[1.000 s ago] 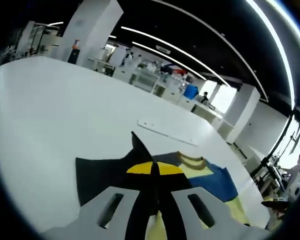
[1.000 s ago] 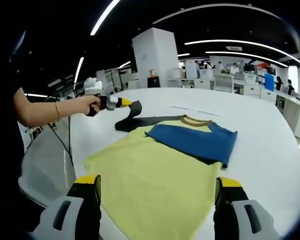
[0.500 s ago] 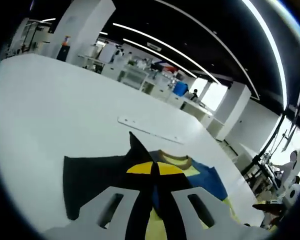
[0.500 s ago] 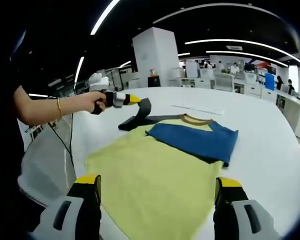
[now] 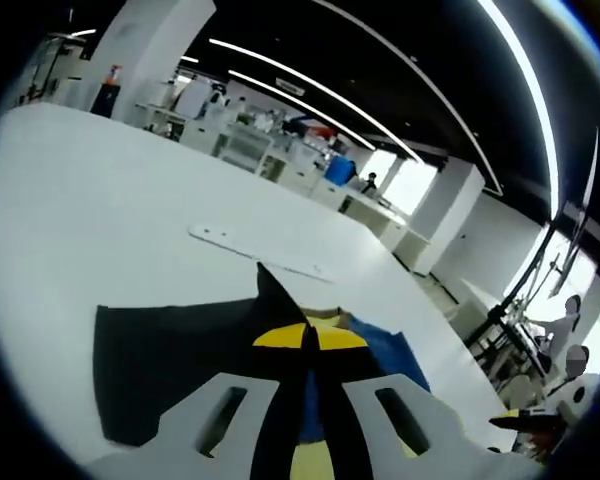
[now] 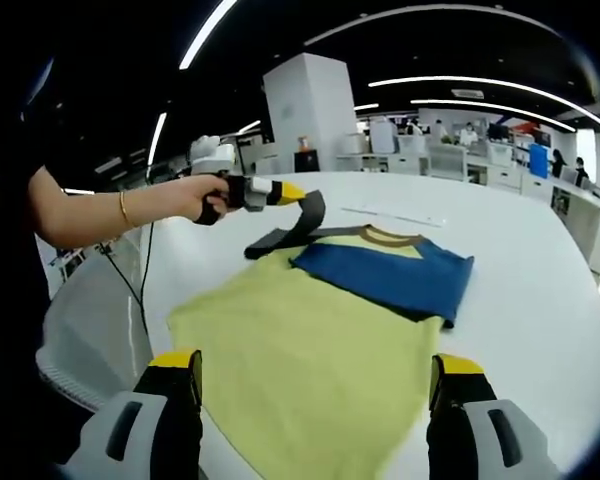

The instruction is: Fold the garment on the visible template until the final outline fits inside the template.

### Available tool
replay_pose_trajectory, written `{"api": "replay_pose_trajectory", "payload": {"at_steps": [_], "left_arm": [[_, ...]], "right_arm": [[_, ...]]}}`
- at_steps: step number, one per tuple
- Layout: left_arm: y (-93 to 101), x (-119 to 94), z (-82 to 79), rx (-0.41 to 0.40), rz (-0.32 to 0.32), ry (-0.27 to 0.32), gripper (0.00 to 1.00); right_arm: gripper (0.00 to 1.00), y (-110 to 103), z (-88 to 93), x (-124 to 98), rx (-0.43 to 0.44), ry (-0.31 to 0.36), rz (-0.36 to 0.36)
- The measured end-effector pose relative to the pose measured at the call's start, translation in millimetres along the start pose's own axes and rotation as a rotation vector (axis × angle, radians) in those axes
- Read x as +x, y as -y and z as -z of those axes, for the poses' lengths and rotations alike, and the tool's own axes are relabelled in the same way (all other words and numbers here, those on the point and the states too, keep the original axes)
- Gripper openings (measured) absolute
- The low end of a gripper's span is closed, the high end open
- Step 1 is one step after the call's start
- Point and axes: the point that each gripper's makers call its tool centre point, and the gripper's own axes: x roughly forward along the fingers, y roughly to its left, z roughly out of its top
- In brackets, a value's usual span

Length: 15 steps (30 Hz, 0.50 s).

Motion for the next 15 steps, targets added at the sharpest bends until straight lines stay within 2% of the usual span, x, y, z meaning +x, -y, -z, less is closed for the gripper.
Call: {"api": "replay_pose_trajectory", "payload": {"at_steps": [10,15], "left_arm": [[29.9,19,11.8,0.018,0.055,-0.031,0.00],[49.2,27,12.0,0.029,0.095,-0.033,0.00]], "right_arm": [[0.94,0,1.1,0,0.005,0.004,-0.001],[0.94,0,3.9,-1,0.002,-0.006,-0.003]]}}
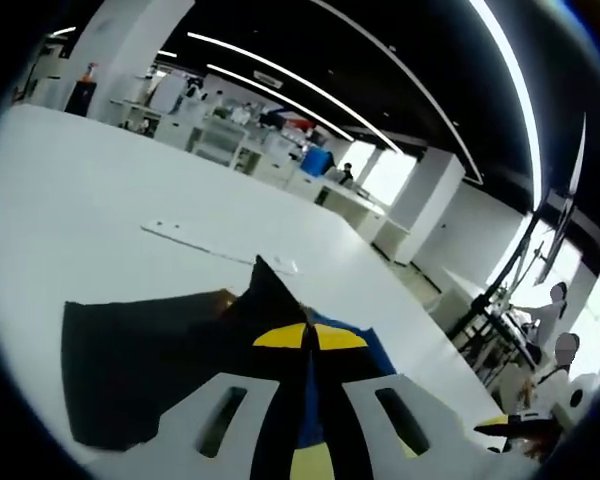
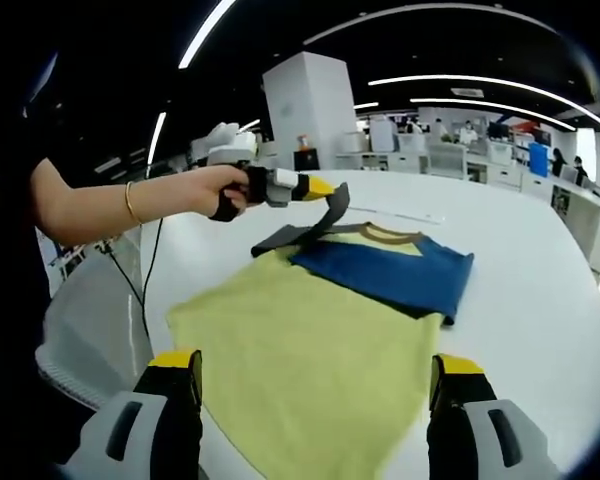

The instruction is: Fold the garment on the visible template until the final outline fits inside the template.

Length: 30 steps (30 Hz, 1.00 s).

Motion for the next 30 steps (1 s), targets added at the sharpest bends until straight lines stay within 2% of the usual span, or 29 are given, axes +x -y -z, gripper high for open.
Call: {"api": "replay_pose_trajectory", "payload": {"at_steps": [10,21,30], "left_arm": [[39.0,19,13.1,0.065,0.092,-0.042,0.00],[73.1,37,18.8,0.052,0.170,-0.053,0.00],[99.9,48,31.5,0.100,0.239,-0.088,0.00]], "right_arm": [[0.94,0,1.4,1,0.001,-0.007,0.000],[0.94,0,3.9,2,0.009,-0.009,-0.004],[0.94,1,7.8,2,0.019,-0.010,-0.006]]}}
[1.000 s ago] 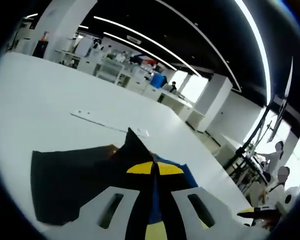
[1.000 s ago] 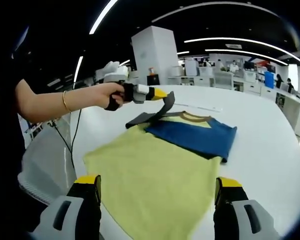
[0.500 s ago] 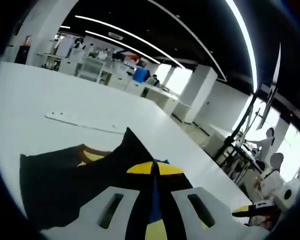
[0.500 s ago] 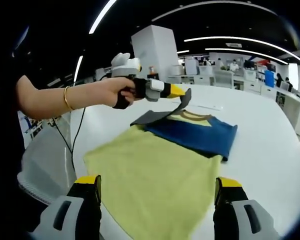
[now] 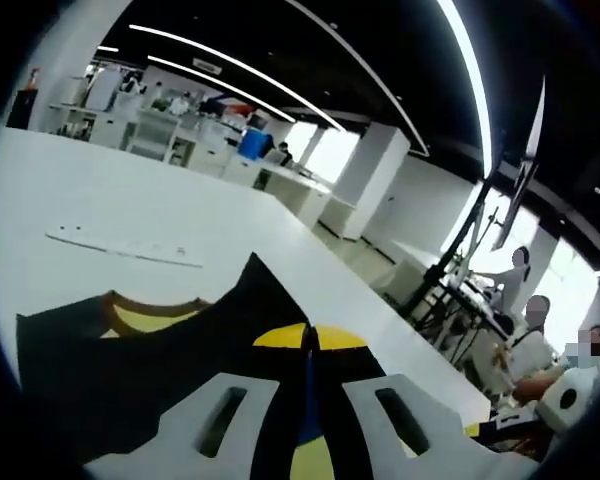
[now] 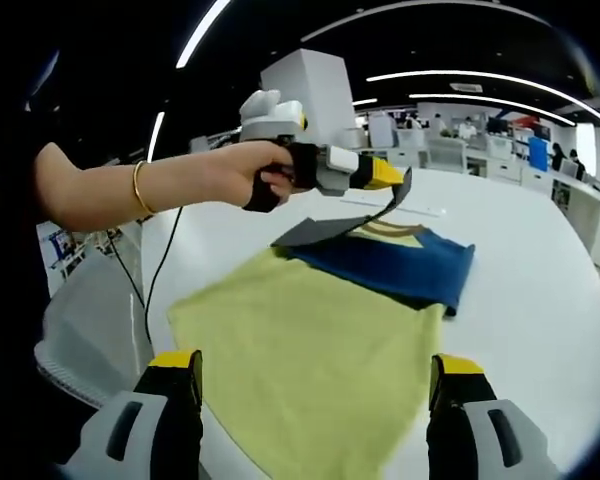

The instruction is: Fold the garment on the visible template until the final outline fits inside the template.

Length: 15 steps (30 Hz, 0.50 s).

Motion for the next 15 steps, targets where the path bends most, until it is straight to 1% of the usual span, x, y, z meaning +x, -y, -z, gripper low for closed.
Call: {"api": "replay_pose_trajectory", "payload": {"at_steps": [2,5,10,13,14,15], "left_arm": [[5.9,3,5.2,0.010,0.014,-0.012,0.00],[9.8,9,14.3,0.022,0.018,-0.035,0.00],[17.1,21,25.9,0.011,0.029,-0.061,0.00],[20.0,27,31.9,0.027,0.031,-0.078,0.00],[18.9,29,36.6,0.050,0.024,-0.094,0.00],[19.2,30,39.6,0.052,0.024,-0.101,0.00]], "right_arm": [[0.94,0,1.4,0,-0.001,-0.005,0.000],[0.94,0,1.5,0,0.002,-0.001,-0.001],[0.94,0,1.7,0,0.006,0.005,0.001],[0.94,2,2.5,0,0.011,0.008,0.002],[0.94,2,2.9,0,0.012,0.007,0.002],[0.94,3,3.4,0,0.014,0.007,0.003]]}}
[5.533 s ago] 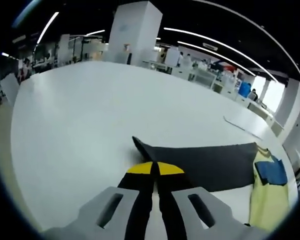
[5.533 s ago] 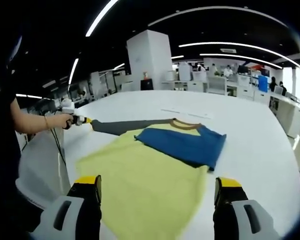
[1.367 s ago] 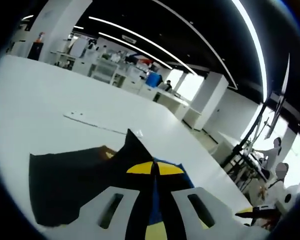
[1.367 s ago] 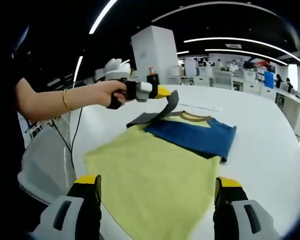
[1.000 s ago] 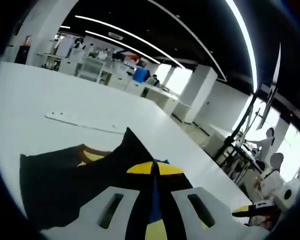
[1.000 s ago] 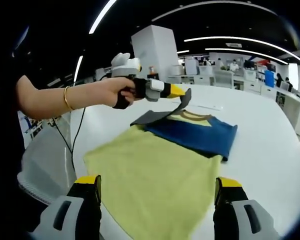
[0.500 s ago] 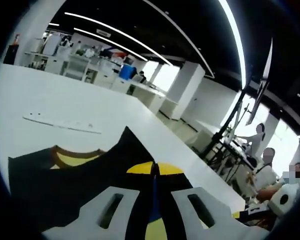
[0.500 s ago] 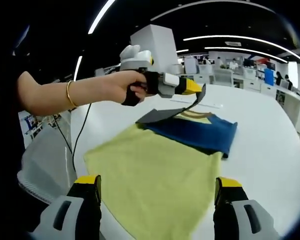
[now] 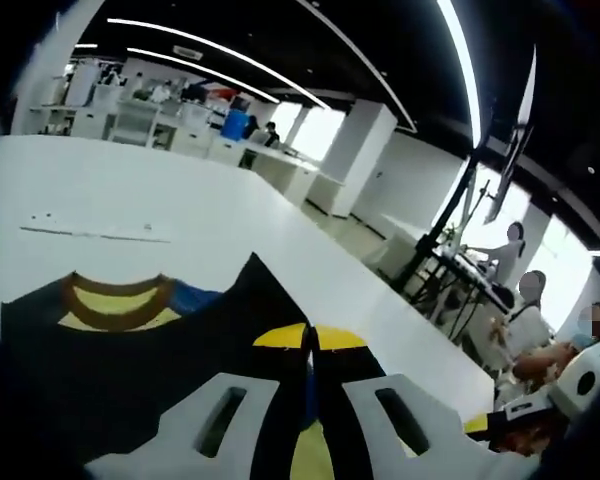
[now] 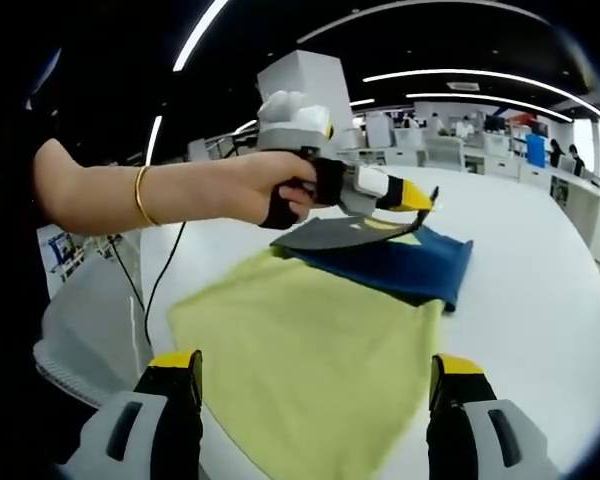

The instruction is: Fold the garment on the visible template until the final outline fits inside the template.

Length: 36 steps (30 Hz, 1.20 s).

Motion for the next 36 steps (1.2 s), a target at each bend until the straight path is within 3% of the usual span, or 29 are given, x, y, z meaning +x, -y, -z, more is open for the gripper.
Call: {"api": "replay_pose_trajectory", "payload": {"at_steps": [9,12,15,20,22,23,36], "left_arm": [[-2.5,17,32.5,0.073,-0.006,-0.089,0.00],[1.3,18,39.6,0.057,0.028,-0.108,0.00],[1.3,13,42.4,0.147,0.030,-0.124,0.02],[4.5,2,37.6,0.153,0.065,-0.100,0.22],[4.1,-5,39.0,0.202,0.084,-0.107,0.29],[0.1,-11,39.8,0.269,0.087,-0.105,0.33],[-16.4,-74,42.1,0.237,0.088,-0.093,0.74]], "right_arm": [[0.94,3,2.1,-2,0.011,0.002,0.003],[0.94,2,1.5,-1,0.007,0.003,0.000],[0.94,3,1.1,-1,0.014,0.008,0.000],[0.95,2,0.4,0,0.008,0.002,-0.009],[0.95,1,-0.4,1,0.006,0.000,-0.013],[0.95,1,-0.7,1,0.005,-0.001,-0.016],[0.95,-16,-1.1,8,-0.070,-0.073,-0.090]]}}
